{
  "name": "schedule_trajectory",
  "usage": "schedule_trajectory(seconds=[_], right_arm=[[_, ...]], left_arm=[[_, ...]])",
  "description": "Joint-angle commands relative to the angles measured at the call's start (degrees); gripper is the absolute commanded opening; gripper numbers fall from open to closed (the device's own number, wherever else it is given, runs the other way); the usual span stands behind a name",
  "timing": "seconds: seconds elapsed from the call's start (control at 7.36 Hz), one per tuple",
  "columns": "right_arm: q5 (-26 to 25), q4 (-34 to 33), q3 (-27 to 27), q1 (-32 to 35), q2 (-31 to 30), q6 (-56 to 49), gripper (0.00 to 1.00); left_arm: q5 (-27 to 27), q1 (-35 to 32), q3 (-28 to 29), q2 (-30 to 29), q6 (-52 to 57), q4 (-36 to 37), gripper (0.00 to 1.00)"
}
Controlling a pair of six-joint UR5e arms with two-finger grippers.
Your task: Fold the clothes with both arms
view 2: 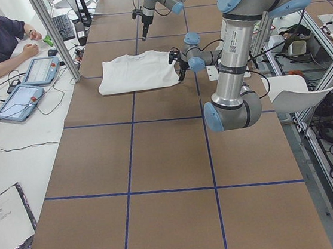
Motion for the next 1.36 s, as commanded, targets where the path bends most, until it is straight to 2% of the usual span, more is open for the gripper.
schedule_trajectory(seconds=[0.0, 0.68, 0.95, 1.22], right_arm=[[-0.05, 0.04, -0.06, 0.00, -0.07, 0.00, 1.00], [0.03, 0.21, 0.02, 0.00, -0.07, 0.00, 1.00], [0.03, 0.21, 0.02, 0.00, -0.07, 0.00, 1.00], [-0.05, 0.21, -0.06, 0.00, -0.07, 0.00, 1.00]], left_arm=[[0.74, 0.27, 0.07, -0.31, 0.12, 0.02, 0.62], [1.00, -0.97, 0.24, 0.04, 0.12, 0.02, 0.59], [2.06, -0.97, 0.33, 0.04, 0.12, 0.10, 0.50], [2.06, -0.79, 1.03, -0.05, 0.04, 0.10, 0.50]])
